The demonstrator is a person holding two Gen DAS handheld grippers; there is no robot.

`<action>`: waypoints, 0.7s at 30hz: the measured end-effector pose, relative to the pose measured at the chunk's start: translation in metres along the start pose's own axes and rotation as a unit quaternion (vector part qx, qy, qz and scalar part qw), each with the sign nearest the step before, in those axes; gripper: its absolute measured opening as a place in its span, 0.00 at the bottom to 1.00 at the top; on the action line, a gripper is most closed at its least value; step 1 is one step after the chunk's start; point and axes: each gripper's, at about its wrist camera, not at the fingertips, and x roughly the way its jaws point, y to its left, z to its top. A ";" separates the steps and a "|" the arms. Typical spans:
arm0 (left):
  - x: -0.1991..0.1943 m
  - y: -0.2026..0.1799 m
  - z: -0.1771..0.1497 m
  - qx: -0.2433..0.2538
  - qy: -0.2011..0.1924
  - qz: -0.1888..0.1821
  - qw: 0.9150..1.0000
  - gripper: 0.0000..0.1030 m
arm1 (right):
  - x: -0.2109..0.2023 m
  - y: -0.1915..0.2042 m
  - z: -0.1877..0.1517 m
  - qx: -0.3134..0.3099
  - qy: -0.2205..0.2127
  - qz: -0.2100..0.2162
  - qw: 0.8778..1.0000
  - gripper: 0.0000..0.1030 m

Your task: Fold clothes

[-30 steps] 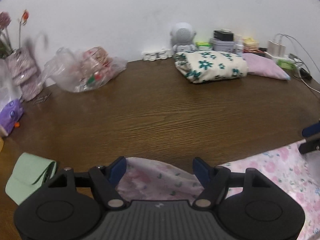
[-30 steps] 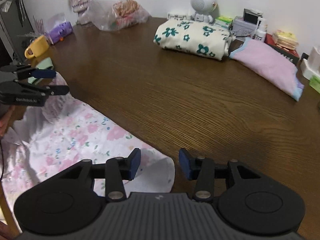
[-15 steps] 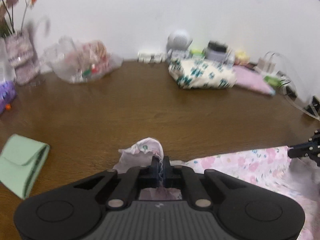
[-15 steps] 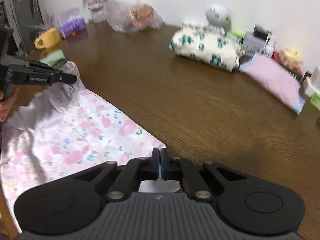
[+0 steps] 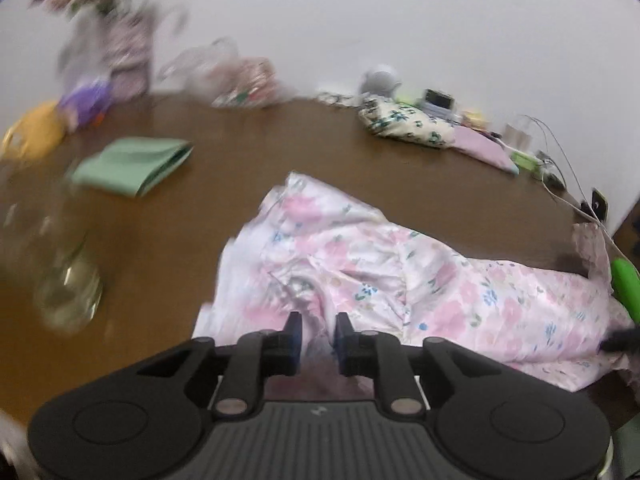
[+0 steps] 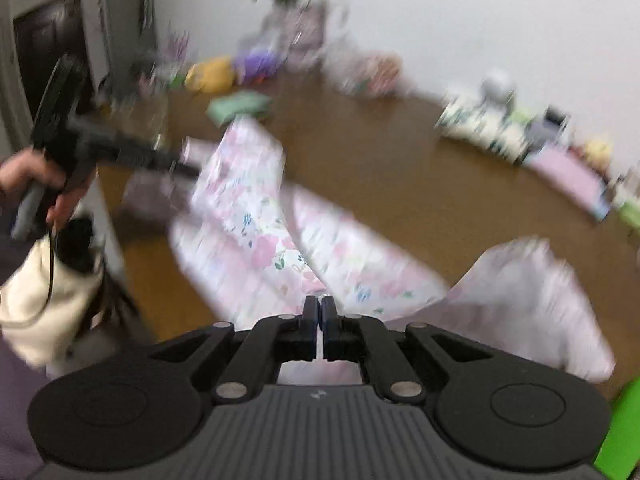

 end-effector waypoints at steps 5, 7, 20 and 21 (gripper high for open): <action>-0.048 -0.005 0.007 -0.012 -0.117 -0.038 0.992 0.47 | -0.018 -0.004 -0.014 0.067 -0.050 -0.024 0.996 0.08; -0.049 -0.020 0.016 0.014 -0.144 -0.055 0.988 0.51 | -0.017 0.000 -0.014 0.081 -0.073 -0.034 0.993 0.08; 0.037 -0.061 0.005 0.114 -0.002 -0.069 0.991 0.32 | 0.039 0.021 -0.030 0.093 -0.071 -0.038 0.992 0.08; 0.037 -0.054 0.000 0.106 0.004 -0.064 0.992 0.24 | 0.038 0.020 -0.032 0.099 -0.075 -0.035 0.992 0.08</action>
